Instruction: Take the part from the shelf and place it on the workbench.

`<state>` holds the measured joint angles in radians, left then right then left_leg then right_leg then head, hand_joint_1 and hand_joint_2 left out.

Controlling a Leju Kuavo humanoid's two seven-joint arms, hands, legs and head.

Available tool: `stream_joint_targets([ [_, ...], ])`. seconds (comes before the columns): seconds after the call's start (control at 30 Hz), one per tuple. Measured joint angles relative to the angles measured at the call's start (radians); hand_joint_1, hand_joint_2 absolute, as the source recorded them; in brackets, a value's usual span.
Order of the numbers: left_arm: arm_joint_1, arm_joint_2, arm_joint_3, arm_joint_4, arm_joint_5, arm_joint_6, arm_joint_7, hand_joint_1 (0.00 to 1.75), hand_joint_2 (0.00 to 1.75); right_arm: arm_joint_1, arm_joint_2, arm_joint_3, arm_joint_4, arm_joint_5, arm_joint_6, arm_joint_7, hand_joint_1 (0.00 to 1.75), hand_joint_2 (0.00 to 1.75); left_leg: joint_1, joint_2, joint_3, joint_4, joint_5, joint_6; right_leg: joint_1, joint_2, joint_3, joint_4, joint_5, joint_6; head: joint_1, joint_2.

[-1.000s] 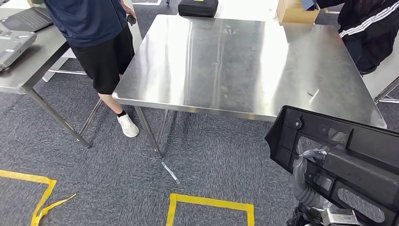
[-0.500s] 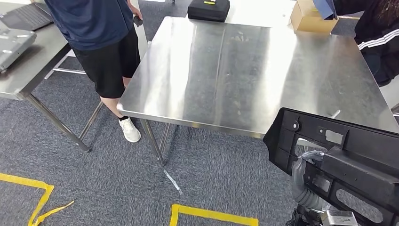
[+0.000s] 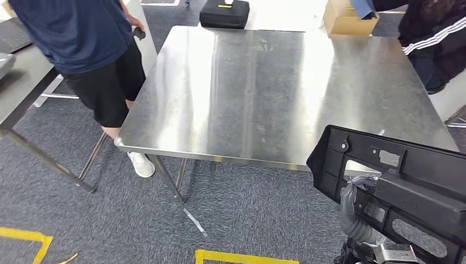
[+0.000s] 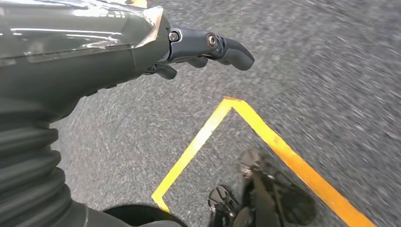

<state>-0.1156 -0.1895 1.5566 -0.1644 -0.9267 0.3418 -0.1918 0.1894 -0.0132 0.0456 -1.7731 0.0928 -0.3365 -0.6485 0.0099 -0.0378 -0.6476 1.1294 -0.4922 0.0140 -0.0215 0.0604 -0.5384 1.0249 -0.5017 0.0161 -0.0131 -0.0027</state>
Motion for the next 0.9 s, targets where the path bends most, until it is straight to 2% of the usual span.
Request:
stream_joint_targets([
  [0.03,0.000,0.000,0.000,0.000,0.000,0.000,0.000,0.00,1.75,-0.001,0.001,0.000,0.000,0.000,0.000,0.000,1.75,1.75,0.000,-0.016,0.020,-0.051,0.023,0.004,0.000,0.008,0.003,0.000,-0.004,0.005,0.000,0.000],
  [0.07,0.000,0.000,0.000,0.000,0.000,0.000,0.000,0.00,1.75,0.000,0.002,-0.001,0.000,0.000,0.000,0.000,1.75,1.75,-0.003,-0.029,0.032,-0.079,0.031,0.008,-0.001,0.016,0.004,0.000,-0.008,0.010,0.000,0.000],
  [0.1,-0.001,0.000,0.000,0.000,0.000,0.000,0.001,0.00,1.75,0.001,0.002,-0.001,0.000,-0.001,0.000,0.000,1.75,1.75,-0.006,-0.033,0.037,-0.085,0.025,0.012,-0.002,0.022,0.002,-0.002,-0.009,0.017,-0.001,0.000],
  [0.17,-0.003,0.000,0.000,0.000,0.001,0.000,0.000,0.00,1.75,0.007,0.003,-0.002,-0.003,-0.001,-0.001,0.000,1.75,1.75,-0.010,-0.023,0.049,-0.098,0.026,0.021,-0.006,0.027,0.003,-0.009,-0.010,0.028,-0.003,0.000],
  [0.23,-0.004,0.000,0.000,0.000,0.003,-0.003,0.000,0.00,1.75,0.010,0.003,-0.002,-0.007,-0.001,-0.002,0.000,1.75,1.75,-0.009,-0.018,0.067,-0.118,0.031,0.021,-0.001,0.017,0.016,-0.021,0.000,0.036,-0.002,0.000],
  [0.3,-0.005,-0.001,0.000,0.000,0.003,-0.006,0.000,0.00,1.75,0.011,0.004,-0.003,-0.009,0.000,-0.002,0.000,1.75,1.75,-0.013,-0.017,0.075,-0.125,0.032,0.017,0.002,0.008,0.032,-0.038,0.003,0.033,-0.002,0.000],
  [0.37,-0.007,-0.003,0.000,0.000,0.004,-0.008,0.000,0.00,1.75,0.014,0.004,-0.004,-0.010,0.000,-0.003,0.000,1.75,1.75,-0.017,-0.016,0.075,-0.124,0.030,0.021,0.001,0.006,0.039,-0.049,-0.002,0.028,-0.002,0.000],
  [0.57,-0.006,-0.003,0.000,0.000,0.006,-0.008,0.000,0.00,1.75,0.016,0.004,-0.005,-0.012,0.004,-0.004,-0.001,1.75,1.75,-0.022,-0.017,0.077,-0.123,0.027,0.030,-0.001,0.004,0.036,-0.056,-0.002,0.030,-0.002,0.000],
  [0.9,-0.005,-0.003,0.000,0.000,0.008,-0.007,-0.004,0.00,1.75,0.017,0.004,-0.005,-0.012,0.007,-0.008,-0.001,1.75,1.75,-0.019,-0.016,0.080,-0.123,0.026,0.030,0.002,0.003,0.039,-0.056,-0.001,0.032,-0.002,0.000],
])
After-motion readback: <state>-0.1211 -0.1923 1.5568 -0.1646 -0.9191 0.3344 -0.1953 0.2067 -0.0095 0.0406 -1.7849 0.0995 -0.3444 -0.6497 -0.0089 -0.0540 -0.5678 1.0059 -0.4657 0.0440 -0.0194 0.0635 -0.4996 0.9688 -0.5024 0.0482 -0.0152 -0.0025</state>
